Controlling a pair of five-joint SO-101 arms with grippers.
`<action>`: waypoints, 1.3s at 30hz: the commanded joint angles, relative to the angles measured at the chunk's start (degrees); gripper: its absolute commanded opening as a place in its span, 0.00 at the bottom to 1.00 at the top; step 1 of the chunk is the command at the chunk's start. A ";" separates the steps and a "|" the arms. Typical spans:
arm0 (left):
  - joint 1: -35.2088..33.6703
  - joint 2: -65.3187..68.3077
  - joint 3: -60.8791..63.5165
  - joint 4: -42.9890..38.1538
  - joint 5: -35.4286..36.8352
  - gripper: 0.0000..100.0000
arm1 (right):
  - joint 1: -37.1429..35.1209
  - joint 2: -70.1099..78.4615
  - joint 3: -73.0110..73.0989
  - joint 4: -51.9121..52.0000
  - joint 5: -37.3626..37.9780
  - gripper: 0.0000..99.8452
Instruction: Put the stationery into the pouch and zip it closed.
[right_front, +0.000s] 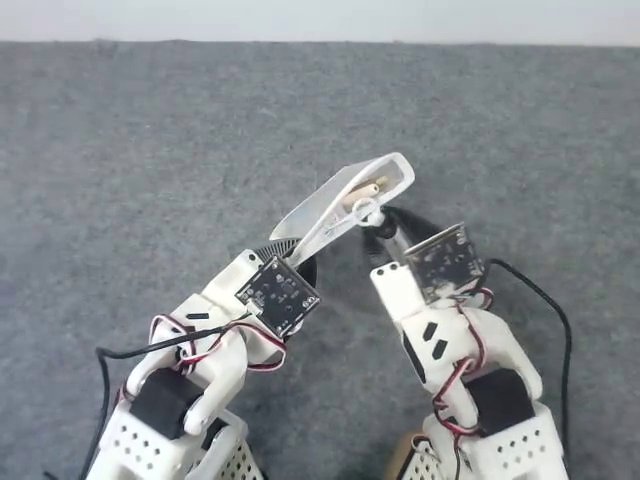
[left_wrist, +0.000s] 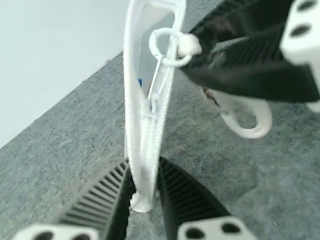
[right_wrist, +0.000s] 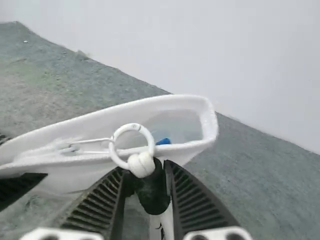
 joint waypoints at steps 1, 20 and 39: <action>-1.05 -0.26 0.92 -0.09 0.97 0.01 | 4.70 -0.22 -4.31 -1.54 -1.32 0.01; -1.05 -0.26 1.01 0.00 1.05 0.01 | 14.20 -0.22 -5.89 -5.23 -0.97 0.01; -1.14 -0.26 0.66 0.00 1.05 0.01 | 26.42 -0.13 -0.70 -13.76 0.53 0.01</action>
